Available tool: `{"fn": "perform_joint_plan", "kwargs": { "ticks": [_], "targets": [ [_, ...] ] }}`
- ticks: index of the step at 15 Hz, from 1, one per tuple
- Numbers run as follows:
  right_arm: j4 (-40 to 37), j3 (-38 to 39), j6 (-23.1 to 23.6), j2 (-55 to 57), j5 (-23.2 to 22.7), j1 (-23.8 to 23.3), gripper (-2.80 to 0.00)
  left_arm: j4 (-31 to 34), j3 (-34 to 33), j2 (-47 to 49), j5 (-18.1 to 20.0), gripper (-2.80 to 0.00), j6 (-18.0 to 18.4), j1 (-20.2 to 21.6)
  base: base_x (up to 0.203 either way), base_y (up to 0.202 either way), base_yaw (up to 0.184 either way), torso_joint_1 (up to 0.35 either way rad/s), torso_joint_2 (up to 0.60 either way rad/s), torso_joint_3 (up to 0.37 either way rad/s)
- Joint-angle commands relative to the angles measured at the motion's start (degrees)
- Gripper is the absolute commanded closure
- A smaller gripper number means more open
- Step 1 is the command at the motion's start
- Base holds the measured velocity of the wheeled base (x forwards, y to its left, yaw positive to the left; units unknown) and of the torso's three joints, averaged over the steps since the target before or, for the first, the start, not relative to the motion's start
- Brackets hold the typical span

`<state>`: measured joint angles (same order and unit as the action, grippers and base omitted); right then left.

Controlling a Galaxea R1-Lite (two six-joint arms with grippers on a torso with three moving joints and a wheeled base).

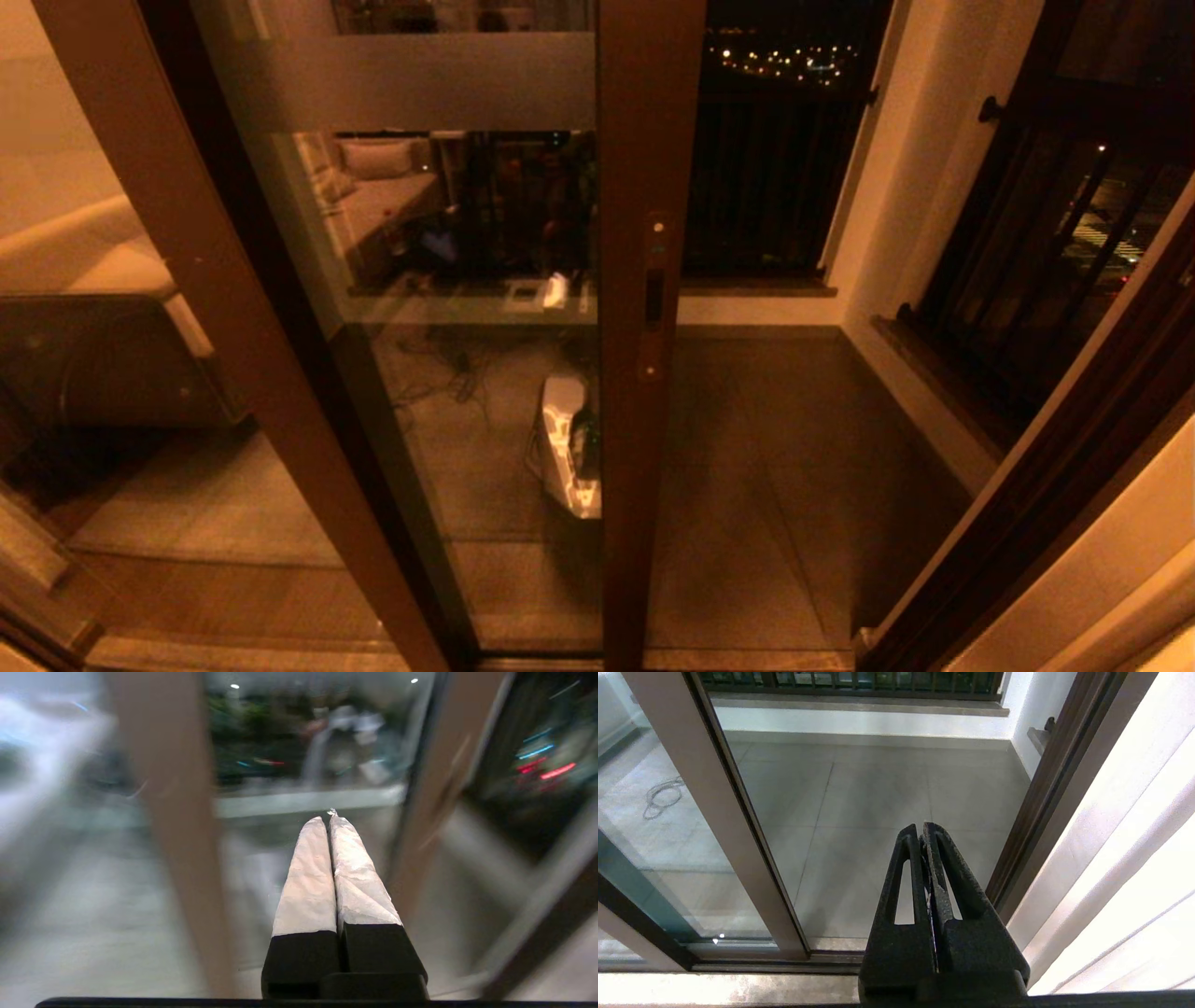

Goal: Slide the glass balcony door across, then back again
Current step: Open the slid door

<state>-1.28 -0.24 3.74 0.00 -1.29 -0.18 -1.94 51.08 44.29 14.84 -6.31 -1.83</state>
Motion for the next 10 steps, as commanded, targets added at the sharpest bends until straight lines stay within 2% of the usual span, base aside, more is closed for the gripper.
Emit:
{"fn": "perform_joint_plan", "kwargs": {
  "ticks": [1,3,5,8,10],
  "targets": [
    [-0.04,-0.02,0.04,0.09,-0.03,0.01,0.00,3.41,10.77,15.39,0.39,0.00,-7.01,-2.65,0.000,0.000,0.000,0.000,0.00,0.000],
    [-0.04,-0.02,0.12,0.09,-0.03,0.01,0.00,6.09,14.38,19.43,0.92,0.00,-11.51,-9.81,0.000,0.000,0.000,0.000,0.00,0.000],
    [-0.04,-0.02,0.05,0.09,-0.03,-0.06,0.00,5.88,15.34,22.60,1.11,0.00,-13.42,-16.17,0.000,0.000,0.000,0.000,0.00,0.000],
    [-0.04,-0.02,0.05,0.09,-0.03,-0.08,0.00,11.57,21.77,31.08,0.91,0.00,-13.53,-18.91,0.000,0.000,0.000,0.000,0.00,0.000],
    [-0.04,-0.02,0.04,0.09,-0.03,0.01,0.00,18.21,26.75,33.88,0.61,0.00,-13.48,-23.63,0.000,0.000,0.000,0.000,0.00,0.000]
  ]
}}
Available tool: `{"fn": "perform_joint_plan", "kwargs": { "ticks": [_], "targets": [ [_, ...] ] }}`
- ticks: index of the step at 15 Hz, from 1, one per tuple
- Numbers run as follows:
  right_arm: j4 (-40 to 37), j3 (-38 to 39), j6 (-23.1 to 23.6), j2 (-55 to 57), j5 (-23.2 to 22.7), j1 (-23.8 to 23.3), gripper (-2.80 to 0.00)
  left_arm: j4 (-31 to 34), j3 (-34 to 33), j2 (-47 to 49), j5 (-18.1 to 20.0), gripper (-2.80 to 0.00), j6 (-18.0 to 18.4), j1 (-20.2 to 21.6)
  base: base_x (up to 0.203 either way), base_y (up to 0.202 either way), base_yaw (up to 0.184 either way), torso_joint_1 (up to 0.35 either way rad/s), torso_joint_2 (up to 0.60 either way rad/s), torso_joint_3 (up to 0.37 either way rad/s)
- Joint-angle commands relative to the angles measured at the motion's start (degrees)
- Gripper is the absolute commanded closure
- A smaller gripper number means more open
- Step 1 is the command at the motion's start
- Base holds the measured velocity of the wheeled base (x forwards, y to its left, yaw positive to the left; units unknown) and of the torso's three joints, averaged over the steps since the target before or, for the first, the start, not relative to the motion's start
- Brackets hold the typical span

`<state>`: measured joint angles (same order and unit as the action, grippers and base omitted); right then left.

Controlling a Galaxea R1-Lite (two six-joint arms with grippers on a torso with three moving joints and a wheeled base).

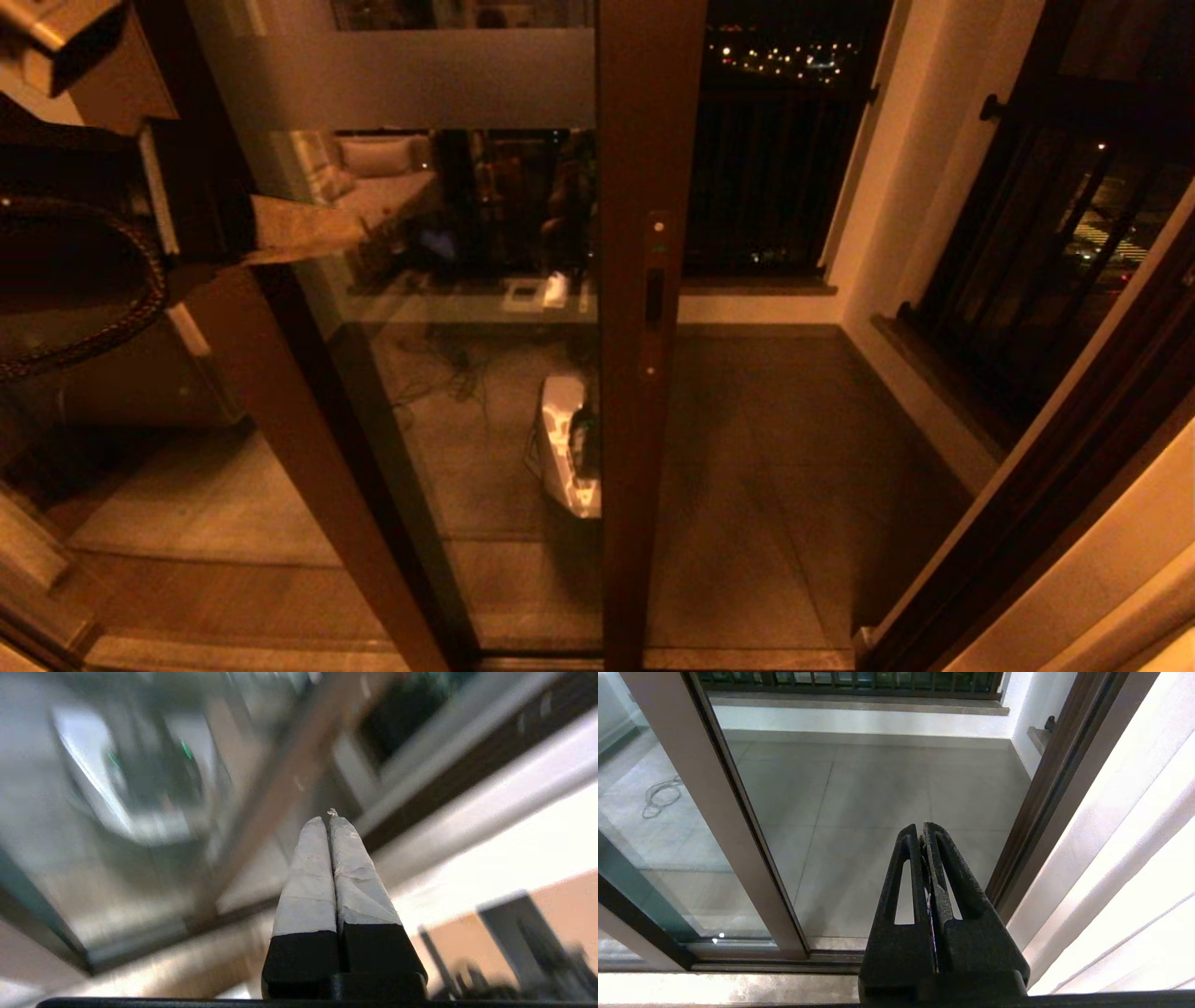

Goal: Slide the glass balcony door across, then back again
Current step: Open the slid door

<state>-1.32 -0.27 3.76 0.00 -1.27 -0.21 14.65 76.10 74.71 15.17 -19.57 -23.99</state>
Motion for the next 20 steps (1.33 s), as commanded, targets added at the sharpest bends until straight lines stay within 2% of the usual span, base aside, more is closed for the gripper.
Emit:
{"fn": "perform_joint_plan", "kwargs": {
  "ticks": [1,2,3,4,5,7,9,10,12,13,15,16,18,20],
  "targets": [
    [0.00,0.00,0.02,0.09,-0.05,0.03,0.00,6.30,3.74,3.89,-1.21,0.00,1.01,-5.25,0.000,0.000,0.000,0.000,0.00,0.000],
    [0.00,0.00,0.02,0.09,-0.05,-0.05,0.00,9.79,5.82,4.66,-5.79,0.00,4.59,-9.38,0.000,0.000,0.000,0.000,0.00,0.000],
    [0.00,0.00,0.02,0.09,-0.05,0.02,0.00,11.30,6.97,5.29,-12.79,0.00,6.56,-13.15,0.000,0.000,0.000,0.000,0.00,0.000],
    [0.00,0.00,0.02,0.09,-0.05,0.00,0.00,12.04,7.88,5.79,-18.48,0.00,6.15,-17.06,0.000,0.000,0.000,0.000,0.00,0.000],
    [0.00,0.00,0.02,0.09,-0.05,-0.06,0.00,11.70,8.43,6.43,-21.03,0.00,2.96,-19.38,0.000,0.000,0.000,0.000,0.00,0.000],
    [0.00,0.00,0.02,0.09,-0.05,0.03,0.00,9.42,8.72,10.32,-22.08,0.00,-0.02,-20.23,0.000,0.000,0.000,0.000,0.00,0.000],
    [0.00,0.00,0.02,0.09,-0.05,0.00,0.00,3.14,9.97,15.41,-22.43,0.00,-2.36,-22.01,0.000,0.000,0.000,0.000,0.00,0.000],
    [0.00,0.00,0.02,0.09,-0.05,0.03,0.00,-0.40,10.70,17.69,-22.66,0.00,-1.87,-23.75,0.000,0.000,0.000,0.000,0.00,0.000],
    [0.00,0.00,0.02,0.09,-0.05,0.03,0.00,-2.73,14.61,20.57,-22.96,0.00,7.34,-27.30,0.000,0.000,0.000,0.000,0.00,0.000],
    [0.00,0.00,0.02,0.09,-0.05,0.03,0.00,-3.06,17.81,21.96,-23.06,0.00,8.93,-29.04,0.000,0.000,0.000,0.000,0.00,0.000],
    [0.00,0.00,0.02,0.09,-0.05,0.01,0.00,-3.29,22.05,24.68,-24.74,0.00,9.81,-31.94,0.000,0.000,0.000,0.000,0.00,0.000],
    [0.00,0.00,0.02,0.09,-0.05,0.03,0.00,-3.31,21.85,24.48,-26.50,0.00,9.82,-32.29,0.000,0.000,0.000,0.000,0.00,0.000],
    [0.00,0.00,0.02,0.09,-0.05,-0.05,0.00,-3.25,18.07,23.44,-31.19,0.00,9.10,-32.28,0.000,0.000,0.000,0.000,0.00,0.000],
    [0.00,0.00,0.02,0.09,-0.05,0.02,0.00,-3.35,11.45,21.38,-33.92,0.00,8.28,-31.67,0.000,0.000,0.000,0.000,0.00,0.000]
  ]
}}
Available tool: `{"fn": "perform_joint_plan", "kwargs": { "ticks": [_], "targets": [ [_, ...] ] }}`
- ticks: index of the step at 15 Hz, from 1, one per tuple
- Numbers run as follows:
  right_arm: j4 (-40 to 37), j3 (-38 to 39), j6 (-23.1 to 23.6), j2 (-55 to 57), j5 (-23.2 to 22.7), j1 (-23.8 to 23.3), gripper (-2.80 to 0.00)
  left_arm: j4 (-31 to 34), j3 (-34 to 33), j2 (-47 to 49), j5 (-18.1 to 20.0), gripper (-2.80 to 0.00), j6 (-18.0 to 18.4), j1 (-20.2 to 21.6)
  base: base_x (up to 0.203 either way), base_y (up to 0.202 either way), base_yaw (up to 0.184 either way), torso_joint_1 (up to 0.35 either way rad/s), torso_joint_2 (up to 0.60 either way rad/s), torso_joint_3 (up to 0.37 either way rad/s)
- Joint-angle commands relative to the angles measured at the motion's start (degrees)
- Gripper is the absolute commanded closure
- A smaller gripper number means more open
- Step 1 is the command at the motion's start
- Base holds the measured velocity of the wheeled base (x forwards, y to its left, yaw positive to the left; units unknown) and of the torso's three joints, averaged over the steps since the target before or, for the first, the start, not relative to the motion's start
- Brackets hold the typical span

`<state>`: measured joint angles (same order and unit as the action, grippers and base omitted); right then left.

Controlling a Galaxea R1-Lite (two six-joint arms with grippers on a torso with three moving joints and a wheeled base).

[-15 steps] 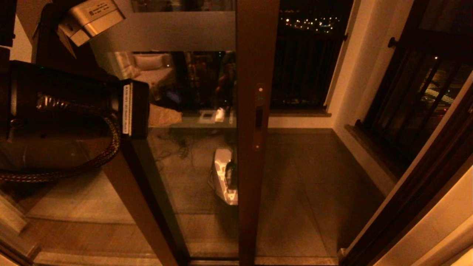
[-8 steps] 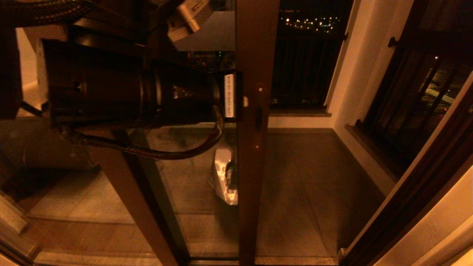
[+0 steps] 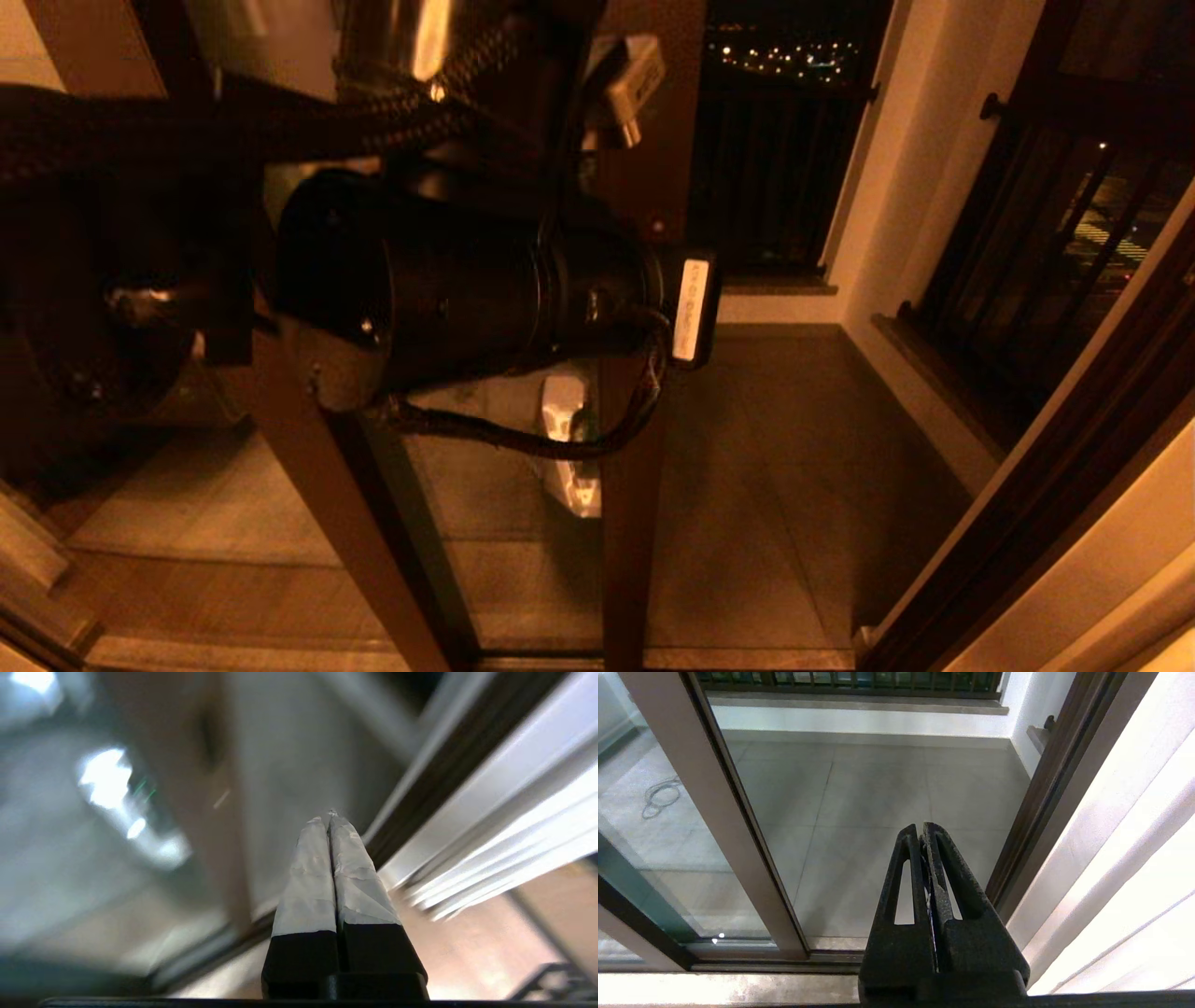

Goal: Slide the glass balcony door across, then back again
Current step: Open the slid door

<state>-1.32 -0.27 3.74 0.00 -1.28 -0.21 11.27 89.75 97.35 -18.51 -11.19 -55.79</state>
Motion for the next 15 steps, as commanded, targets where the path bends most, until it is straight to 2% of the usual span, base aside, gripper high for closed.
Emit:
{"fn": "perform_joint_plan", "kwargs": {
  "ticks": [1,4,6,8,11,12,15],
  "targets": [
    [0.00,0.00,0.06,0.09,-0.04,0.01,0.00,-0.06,-4.28,-2.38,-0.74,0.00,-0.36,0.62,0.000,0.000,0.000,0.000,0.00,0.000],
    [0.00,0.00,0.04,0.09,-0.04,-0.05,0.00,-0.20,-4.56,-0.40,-1.68,0.00,-0.59,0.86,0.000,0.000,0.000,0.000,0.00,0.000],
    [0.00,0.00,0.04,0.09,-0.04,0.02,0.00,-0.51,-4.88,1.39,-1.65,0.00,-3.40,0.91,0.000,0.000,0.000,0.000,0.00,0.000],
    [0.00,0.00,0.12,0.09,-0.04,-0.05,0.00,-4.50,-5.29,3.81,-2.53,0.00,-3.90,0.97,0.000,0.000,0.000,0.000,0.00,0.000],
    [0.00,0.00,0.04,0.09,-0.04,0.03,0.00,-15.41,-6.03,9.11,-6.66,0.00,-3.19,2.78,0.000,0.000,0.000,0.000,0.00,0.000],
    [0.00,0.00,0.04,0.09,-0.04,-0.02,0.00,-16.91,-6.01,9.36,-7.37,0.00,-1.97,3.91,0.000,0.000,0.000,0.000,0.00,0.000],
    [0.00,0.00,0.04,0.09,-0.04,-0.01,0.00,-16.68,-3.18,9.75,-7.20,0.00,-1.65,4.89,0.000,0.000,0.000,0.000,0.00,0.000]
  ]
}}
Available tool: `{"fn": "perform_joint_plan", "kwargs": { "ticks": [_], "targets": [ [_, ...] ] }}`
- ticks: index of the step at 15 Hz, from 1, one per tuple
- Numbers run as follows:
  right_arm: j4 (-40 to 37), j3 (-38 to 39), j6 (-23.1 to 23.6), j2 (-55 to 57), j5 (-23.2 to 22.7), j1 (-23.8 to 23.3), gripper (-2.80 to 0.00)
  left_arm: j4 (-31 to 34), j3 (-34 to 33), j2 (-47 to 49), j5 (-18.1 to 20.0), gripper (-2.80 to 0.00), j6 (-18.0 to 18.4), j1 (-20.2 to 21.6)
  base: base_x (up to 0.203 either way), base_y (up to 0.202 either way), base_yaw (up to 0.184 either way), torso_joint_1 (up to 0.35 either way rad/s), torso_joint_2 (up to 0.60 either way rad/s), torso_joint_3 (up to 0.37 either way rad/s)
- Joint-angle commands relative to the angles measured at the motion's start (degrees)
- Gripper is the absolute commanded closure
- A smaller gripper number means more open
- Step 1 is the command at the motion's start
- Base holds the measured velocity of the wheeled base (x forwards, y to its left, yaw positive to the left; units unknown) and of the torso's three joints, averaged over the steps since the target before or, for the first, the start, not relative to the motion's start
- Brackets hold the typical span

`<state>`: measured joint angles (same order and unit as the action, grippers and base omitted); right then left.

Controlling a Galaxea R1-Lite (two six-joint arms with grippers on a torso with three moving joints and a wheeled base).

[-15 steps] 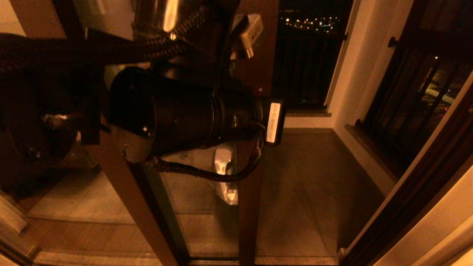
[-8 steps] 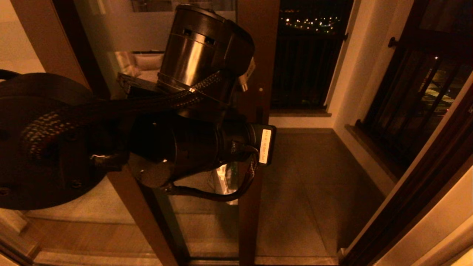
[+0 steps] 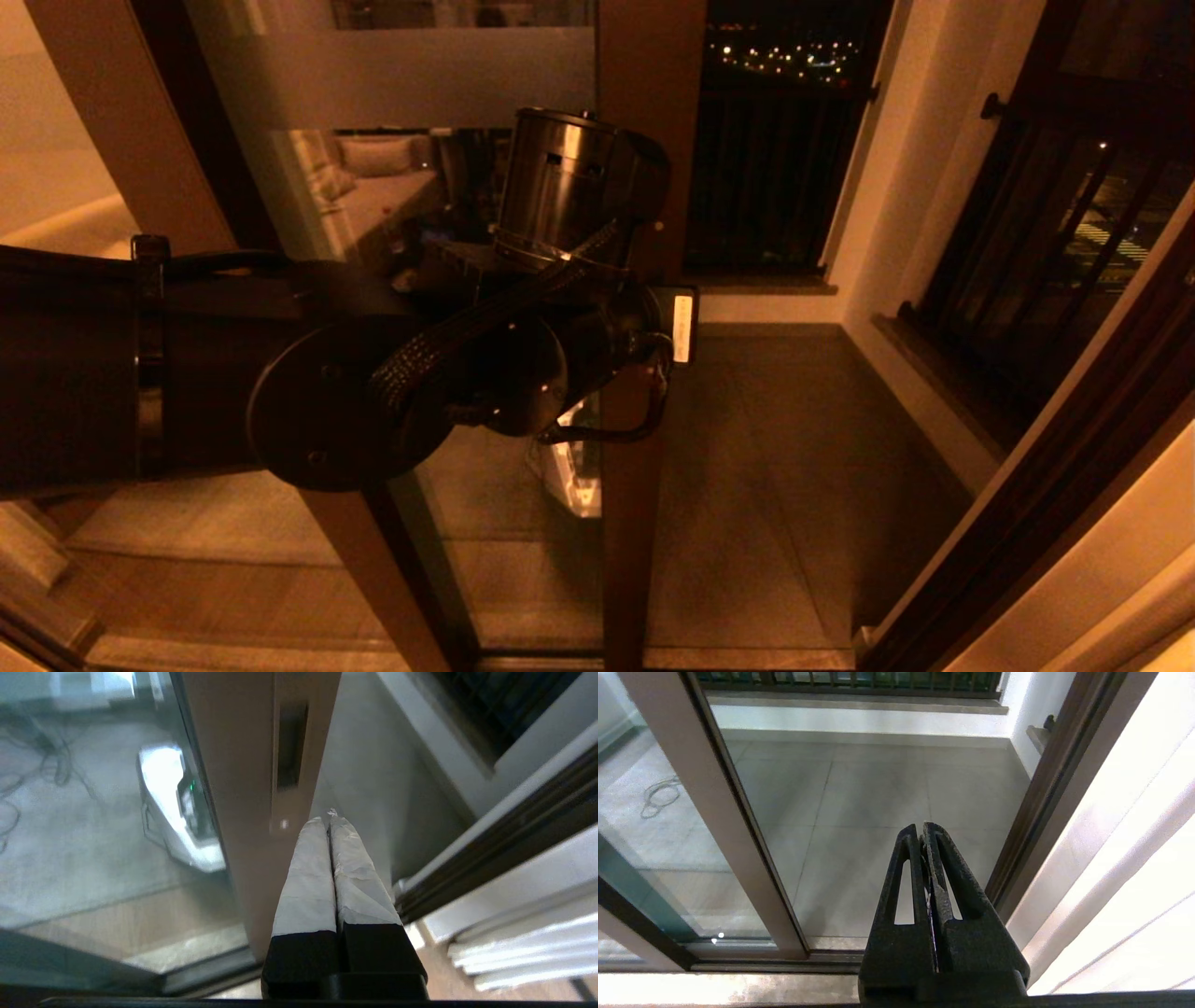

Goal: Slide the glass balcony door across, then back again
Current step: Open the slid door

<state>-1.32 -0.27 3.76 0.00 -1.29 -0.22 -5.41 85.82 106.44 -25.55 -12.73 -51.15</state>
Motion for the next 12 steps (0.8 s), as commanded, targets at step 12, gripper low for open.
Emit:
{"fn": "perform_joint_plan", "kwargs": {
  "ticks": [12],
  "targets": [
    [0.00,0.00,0.02,0.09,-0.03,0.00,0.00,-5.91,4.68,11.87,-0.12,0.00,-2.02,-2.21,0.000,0.000,0.000,0.000,0.00,0.000]
  ]
}}
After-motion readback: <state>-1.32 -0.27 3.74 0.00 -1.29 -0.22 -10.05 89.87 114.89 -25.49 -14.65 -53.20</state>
